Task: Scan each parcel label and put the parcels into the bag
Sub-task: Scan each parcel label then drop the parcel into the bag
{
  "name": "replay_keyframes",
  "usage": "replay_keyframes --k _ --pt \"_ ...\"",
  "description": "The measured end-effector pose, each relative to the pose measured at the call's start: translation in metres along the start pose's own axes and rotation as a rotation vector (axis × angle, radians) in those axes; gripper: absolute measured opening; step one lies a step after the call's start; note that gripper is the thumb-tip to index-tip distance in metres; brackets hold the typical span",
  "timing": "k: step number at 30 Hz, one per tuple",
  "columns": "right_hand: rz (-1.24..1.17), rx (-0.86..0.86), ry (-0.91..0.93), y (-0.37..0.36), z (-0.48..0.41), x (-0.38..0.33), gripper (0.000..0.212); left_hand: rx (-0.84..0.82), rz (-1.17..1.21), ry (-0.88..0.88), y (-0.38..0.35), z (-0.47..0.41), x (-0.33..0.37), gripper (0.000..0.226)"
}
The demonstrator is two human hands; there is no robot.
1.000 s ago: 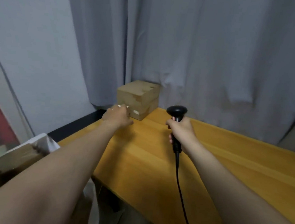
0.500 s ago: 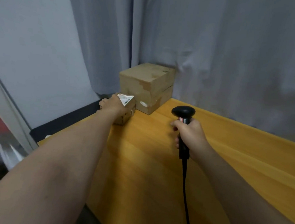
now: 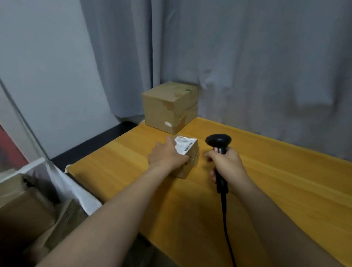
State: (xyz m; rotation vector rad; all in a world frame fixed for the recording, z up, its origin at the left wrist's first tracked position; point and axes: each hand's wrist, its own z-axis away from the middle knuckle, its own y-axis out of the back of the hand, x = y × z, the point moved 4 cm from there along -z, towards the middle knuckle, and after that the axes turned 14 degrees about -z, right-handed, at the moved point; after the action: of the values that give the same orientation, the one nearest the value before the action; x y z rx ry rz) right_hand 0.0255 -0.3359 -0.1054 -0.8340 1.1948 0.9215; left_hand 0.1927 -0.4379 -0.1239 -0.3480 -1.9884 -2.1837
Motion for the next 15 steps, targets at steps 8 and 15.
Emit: replay_keyframes --k 8,15 --pt "-0.216 0.171 0.149 0.060 0.111 -0.046 0.022 -0.036 0.488 -0.191 0.053 0.138 0.067 0.109" --pt "-0.178 0.284 0.350 0.110 0.222 -0.084 0.009 -0.158 0.789 -0.267 0.083 0.239 0.083 0.066"
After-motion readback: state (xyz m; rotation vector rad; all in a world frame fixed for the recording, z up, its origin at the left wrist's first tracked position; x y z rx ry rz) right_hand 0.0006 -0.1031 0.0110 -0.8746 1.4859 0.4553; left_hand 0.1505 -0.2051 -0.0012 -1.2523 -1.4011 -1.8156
